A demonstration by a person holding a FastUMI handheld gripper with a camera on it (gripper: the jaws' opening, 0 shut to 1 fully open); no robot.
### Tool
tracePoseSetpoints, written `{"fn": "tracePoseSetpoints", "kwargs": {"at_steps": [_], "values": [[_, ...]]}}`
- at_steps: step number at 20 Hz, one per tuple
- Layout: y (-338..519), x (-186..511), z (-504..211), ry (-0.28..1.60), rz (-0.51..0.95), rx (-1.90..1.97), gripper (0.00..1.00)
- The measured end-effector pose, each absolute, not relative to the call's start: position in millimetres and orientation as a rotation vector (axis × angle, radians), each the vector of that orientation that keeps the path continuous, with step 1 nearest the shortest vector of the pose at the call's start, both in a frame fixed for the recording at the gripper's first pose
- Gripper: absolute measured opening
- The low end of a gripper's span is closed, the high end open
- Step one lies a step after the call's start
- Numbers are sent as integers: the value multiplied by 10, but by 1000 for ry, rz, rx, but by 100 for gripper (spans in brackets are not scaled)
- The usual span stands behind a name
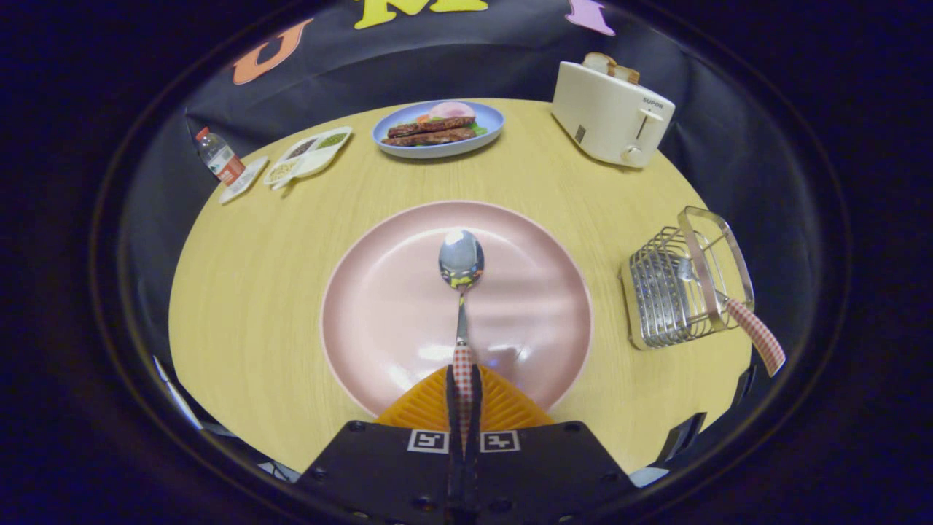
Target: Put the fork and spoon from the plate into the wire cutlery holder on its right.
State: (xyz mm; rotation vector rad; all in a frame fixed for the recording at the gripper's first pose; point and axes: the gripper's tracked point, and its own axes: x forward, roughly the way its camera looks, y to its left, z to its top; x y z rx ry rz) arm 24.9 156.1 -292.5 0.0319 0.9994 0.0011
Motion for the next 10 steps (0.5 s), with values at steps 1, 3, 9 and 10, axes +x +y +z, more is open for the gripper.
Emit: {"fn": "tracePoseSetpoints", "kwargs": {"at_steps": [1,3,9,10], "values": [[1526,245,-2800,1002,11,41,1],[1448,239,-2503,1005,35,58,1],[864,260,-1408,968,93,21,1],[715,254,-1305,981,91,2,1]]}}
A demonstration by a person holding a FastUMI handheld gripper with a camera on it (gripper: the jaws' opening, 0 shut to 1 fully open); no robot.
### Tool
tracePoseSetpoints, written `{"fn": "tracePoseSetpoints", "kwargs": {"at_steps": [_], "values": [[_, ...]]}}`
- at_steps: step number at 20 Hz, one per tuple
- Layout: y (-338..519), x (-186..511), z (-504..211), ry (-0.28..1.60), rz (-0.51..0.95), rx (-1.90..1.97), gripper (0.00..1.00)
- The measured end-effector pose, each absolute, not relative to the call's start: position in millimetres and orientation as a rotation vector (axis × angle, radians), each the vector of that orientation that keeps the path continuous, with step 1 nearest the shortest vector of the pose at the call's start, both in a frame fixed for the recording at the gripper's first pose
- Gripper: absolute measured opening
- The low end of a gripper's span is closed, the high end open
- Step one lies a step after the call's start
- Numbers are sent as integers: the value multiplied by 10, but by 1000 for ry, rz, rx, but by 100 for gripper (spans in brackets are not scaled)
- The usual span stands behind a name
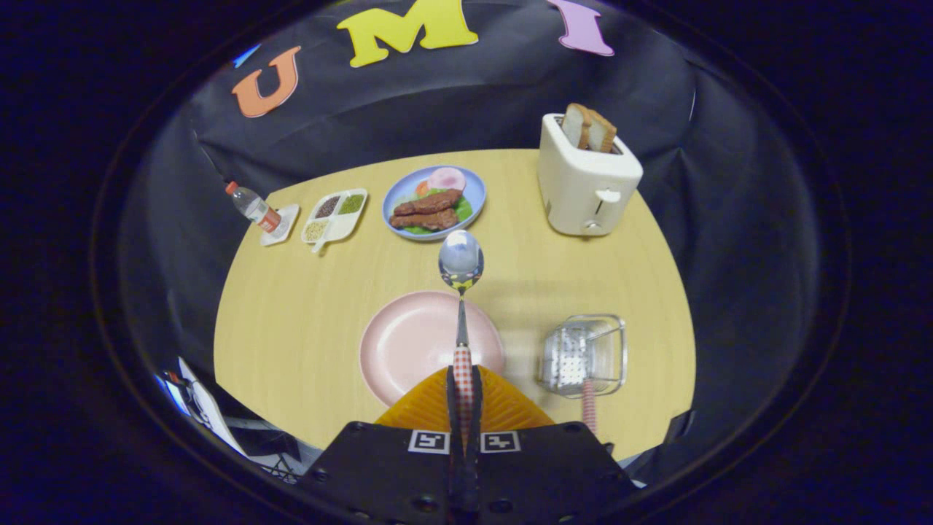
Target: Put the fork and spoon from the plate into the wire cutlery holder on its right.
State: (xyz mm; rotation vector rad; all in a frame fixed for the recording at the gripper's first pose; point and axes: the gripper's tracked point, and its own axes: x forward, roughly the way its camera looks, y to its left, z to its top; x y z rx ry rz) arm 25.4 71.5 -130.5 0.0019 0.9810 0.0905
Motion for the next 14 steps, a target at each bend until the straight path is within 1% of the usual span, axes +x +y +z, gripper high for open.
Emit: {"fn": "tracePoseSetpoints", "kwargs": {"at_steps": [6,9,14], "values": [[236,-21,-1193,1210,94,55,1],[-14,-51,-1229,1294,67,37,1],[-273,-137,-1363,1475,9,122,1]]}}
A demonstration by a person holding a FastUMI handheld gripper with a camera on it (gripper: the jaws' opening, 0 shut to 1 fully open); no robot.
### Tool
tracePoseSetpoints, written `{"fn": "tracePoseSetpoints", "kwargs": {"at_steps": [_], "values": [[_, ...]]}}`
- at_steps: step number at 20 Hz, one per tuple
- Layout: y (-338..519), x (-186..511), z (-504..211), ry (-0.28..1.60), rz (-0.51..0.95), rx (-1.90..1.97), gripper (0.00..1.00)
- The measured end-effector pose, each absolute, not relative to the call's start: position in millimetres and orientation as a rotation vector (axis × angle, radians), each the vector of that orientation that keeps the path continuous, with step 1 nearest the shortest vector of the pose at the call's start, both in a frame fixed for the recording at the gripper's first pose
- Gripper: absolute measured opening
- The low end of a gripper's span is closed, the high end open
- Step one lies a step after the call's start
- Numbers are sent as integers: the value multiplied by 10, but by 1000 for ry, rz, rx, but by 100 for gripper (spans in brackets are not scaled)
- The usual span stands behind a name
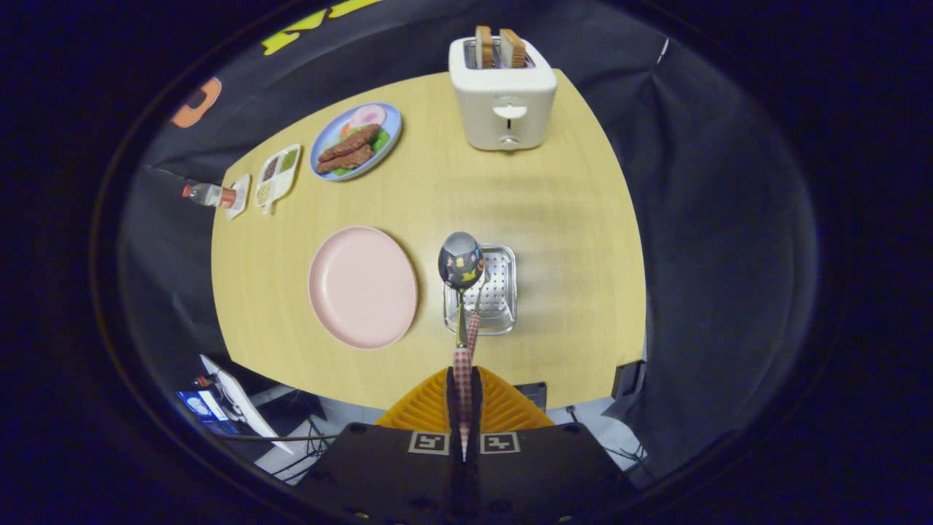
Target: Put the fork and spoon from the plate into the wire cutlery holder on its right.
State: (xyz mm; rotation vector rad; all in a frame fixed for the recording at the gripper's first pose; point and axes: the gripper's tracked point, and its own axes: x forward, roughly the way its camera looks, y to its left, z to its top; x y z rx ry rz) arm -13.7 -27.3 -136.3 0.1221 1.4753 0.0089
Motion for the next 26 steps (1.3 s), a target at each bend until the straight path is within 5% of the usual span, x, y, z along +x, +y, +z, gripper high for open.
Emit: {"fn": "tracePoseSetpoints", "kwargs": {"at_steps": [15,26], "values": [[-166,80,-1717,1790,-58,149,1],[-99,301,-1758,1770,-64,179,10]]}}
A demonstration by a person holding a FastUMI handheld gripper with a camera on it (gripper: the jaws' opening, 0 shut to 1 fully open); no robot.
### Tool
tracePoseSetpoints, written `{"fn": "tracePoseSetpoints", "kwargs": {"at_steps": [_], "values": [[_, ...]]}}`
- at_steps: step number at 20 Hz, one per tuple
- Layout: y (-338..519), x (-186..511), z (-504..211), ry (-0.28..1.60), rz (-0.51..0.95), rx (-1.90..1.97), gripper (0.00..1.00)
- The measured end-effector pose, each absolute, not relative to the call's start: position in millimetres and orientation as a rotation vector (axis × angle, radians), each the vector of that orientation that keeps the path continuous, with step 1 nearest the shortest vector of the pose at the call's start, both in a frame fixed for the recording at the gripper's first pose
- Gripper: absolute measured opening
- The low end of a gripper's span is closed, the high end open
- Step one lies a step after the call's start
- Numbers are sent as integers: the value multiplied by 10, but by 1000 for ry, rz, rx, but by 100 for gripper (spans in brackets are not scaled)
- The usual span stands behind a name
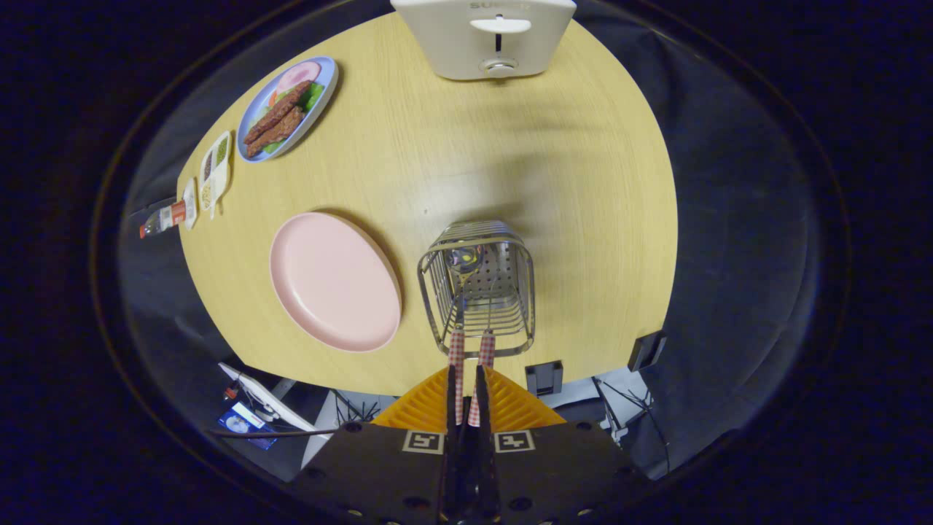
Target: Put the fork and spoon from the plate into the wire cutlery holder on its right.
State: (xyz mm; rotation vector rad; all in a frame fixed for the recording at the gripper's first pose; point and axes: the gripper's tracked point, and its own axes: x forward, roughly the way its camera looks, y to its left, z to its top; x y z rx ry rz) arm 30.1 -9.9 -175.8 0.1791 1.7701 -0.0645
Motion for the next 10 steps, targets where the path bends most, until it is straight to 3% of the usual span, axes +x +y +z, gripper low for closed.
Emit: {"fn": "tracePoseSetpoints", "kwargs": {"at_steps": [2,4,5,10], "values": [[-93,429,-1671,1705,-40,179,10],[-72,519,-1616,1612,-24,169,28],[-50,588,-1576,1559,-18,178,44],[49,979,-1278,1257,21,211,75]]}}
